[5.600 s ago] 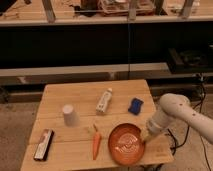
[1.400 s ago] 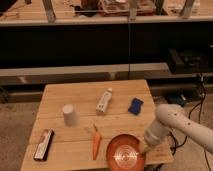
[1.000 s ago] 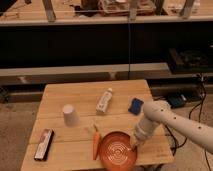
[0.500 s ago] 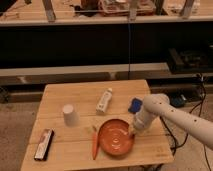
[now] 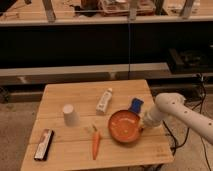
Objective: Drag the ceramic bowl in a circle
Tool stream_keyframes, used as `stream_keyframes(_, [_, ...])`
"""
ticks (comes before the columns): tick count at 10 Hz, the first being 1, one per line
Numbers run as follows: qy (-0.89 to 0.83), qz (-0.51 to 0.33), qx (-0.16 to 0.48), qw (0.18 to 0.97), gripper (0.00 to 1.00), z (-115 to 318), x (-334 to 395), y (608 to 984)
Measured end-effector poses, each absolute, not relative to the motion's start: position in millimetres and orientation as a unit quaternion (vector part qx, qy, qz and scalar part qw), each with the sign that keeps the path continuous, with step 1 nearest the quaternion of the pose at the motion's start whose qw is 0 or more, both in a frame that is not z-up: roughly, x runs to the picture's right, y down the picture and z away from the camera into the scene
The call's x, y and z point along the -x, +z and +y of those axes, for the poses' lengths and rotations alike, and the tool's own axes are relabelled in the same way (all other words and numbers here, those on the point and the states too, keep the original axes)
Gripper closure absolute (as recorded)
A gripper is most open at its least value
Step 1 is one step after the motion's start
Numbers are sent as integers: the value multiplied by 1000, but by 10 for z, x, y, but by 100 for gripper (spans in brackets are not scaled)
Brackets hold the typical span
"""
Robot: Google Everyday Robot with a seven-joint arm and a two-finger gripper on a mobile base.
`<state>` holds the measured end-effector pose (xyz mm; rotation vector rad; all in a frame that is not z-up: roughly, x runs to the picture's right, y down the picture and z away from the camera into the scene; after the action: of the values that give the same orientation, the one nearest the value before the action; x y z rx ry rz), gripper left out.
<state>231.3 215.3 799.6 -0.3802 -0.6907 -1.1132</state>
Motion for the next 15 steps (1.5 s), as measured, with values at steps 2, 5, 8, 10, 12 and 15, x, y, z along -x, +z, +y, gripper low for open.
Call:
stream_keyframes(2, [-493,-292,175,800,99,2075,-2615,7893])
stream_keyframes(5, [-502,-312,194,783,99,2196,-2780,7853])
stream_keyframes(8, [-567,-378,197,705,99,2344,-2800,7758])
stream_keyframes(10, [-610,-423,177,646,99,2437,-2838,7660])
stream_keyframes(12, [-656,-473,170,563,99,2562,-2727,7542])
stream_keyframes(15, [-655,-481,195,549,99,2809,-2462,7518])
